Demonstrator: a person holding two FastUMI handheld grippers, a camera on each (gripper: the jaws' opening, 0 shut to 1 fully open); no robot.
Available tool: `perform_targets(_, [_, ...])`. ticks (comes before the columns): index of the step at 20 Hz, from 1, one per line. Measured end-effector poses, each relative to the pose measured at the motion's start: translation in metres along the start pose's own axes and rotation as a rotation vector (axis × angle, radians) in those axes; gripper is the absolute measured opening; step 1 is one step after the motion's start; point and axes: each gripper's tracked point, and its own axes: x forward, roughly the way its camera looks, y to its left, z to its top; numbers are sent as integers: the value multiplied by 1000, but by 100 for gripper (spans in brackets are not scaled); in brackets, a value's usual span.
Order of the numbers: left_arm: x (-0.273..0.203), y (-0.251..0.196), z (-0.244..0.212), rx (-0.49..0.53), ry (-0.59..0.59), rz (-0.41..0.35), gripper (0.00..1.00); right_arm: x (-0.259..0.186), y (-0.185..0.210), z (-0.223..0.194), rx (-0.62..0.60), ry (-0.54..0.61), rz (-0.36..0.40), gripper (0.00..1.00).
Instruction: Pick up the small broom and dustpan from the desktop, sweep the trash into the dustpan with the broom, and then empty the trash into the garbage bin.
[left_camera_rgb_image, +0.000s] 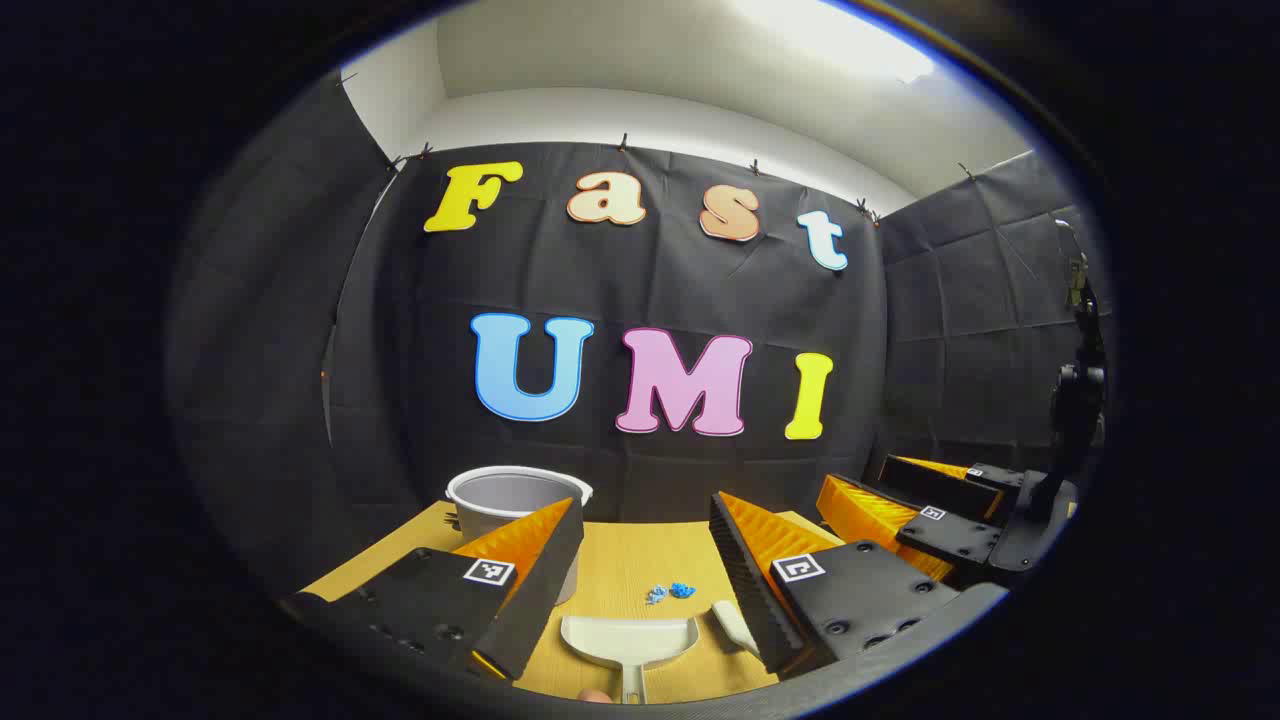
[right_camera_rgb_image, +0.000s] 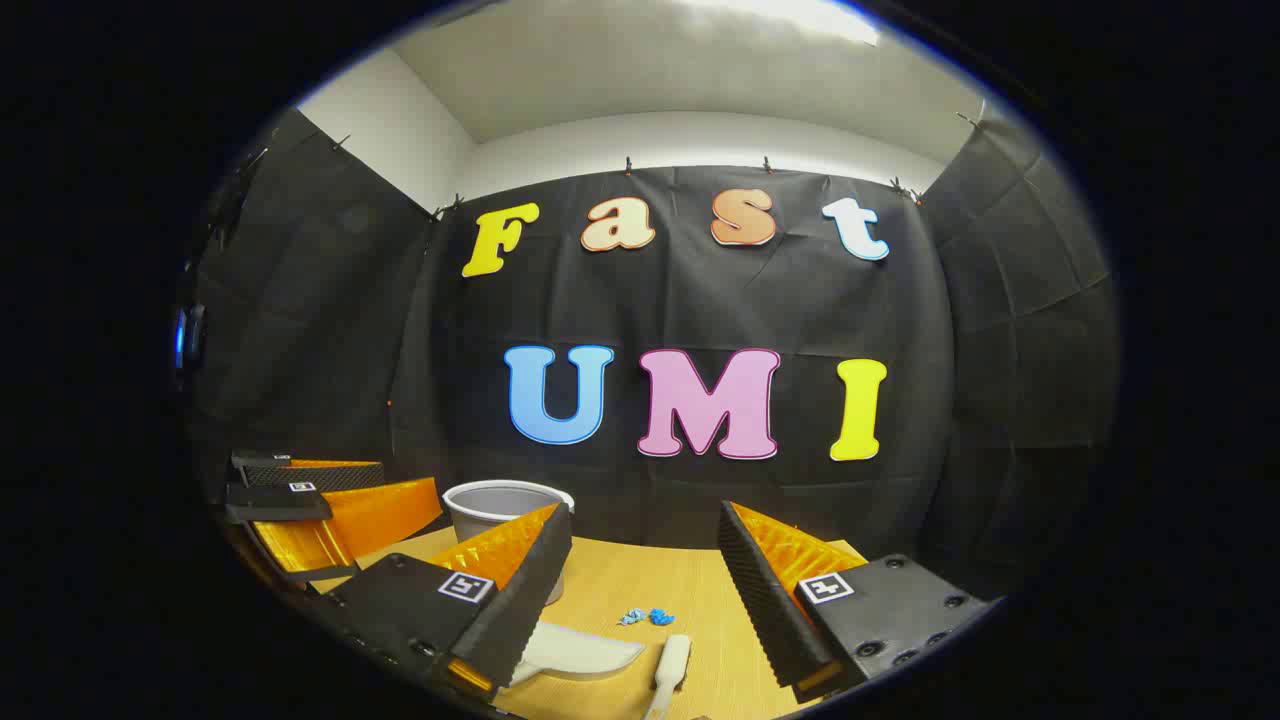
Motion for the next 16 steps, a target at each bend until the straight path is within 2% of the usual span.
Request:
perform_targets(7, [-9, 6, 4, -1, -17, 37, 76, 2, 4, 1, 11, 6, 19, 91])
perform_targets(10, [-8, 5, 3, -9, -19, 31, 76, 3, 3, 2, 0, 5, 15, 91])
perform_targets(11, [-6, 4, 2, -12, -17, 26, 76, 2, 1, 3, -5, 3, 10, 94])
perform_targets(12, [-5, 3, 0, -15, -11, 21, 76, 1, 0, 3, -8, 1, 5, 91])
perform_targets(16, [-1, -3, 1, -8, -14, -10, 76, -1, -7, 6, -14, -6, -30, 91])
